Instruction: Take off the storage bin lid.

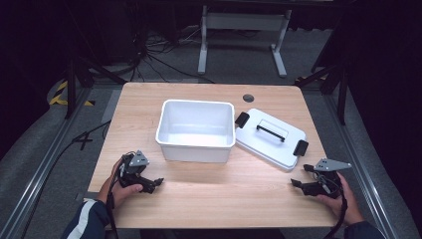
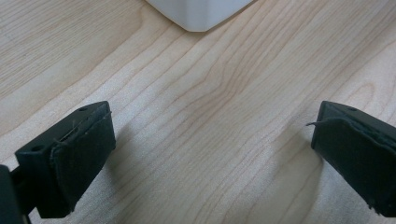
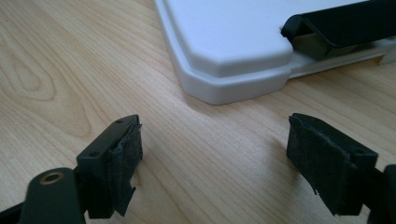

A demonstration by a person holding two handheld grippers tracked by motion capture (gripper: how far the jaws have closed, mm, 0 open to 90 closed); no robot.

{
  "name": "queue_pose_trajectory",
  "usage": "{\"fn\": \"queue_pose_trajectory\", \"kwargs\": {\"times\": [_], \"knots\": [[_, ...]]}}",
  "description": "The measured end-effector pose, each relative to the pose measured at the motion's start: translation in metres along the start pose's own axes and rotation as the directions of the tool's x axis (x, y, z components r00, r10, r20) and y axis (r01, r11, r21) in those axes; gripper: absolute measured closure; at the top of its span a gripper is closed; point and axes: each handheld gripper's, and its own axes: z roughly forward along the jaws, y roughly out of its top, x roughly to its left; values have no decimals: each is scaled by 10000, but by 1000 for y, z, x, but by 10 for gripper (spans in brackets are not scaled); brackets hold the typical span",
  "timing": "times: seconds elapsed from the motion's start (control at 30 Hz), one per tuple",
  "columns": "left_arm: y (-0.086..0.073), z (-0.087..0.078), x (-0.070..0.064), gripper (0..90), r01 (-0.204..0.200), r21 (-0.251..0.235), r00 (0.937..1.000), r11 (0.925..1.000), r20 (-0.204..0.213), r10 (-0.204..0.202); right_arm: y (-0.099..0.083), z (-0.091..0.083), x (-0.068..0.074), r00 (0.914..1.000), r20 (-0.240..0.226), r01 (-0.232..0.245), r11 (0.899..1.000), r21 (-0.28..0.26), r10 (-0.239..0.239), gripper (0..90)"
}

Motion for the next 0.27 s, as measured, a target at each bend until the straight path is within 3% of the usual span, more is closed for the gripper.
{"fn": "queue_pose_trajectory", "kwargs": {"times": [0.27], "knots": [[0, 0, 0, 1, -1, -2, 10000, 10000, -3, 1, 0, 0, 0, 9999, 66, -93, 10000, 32, 93, 170]]}}
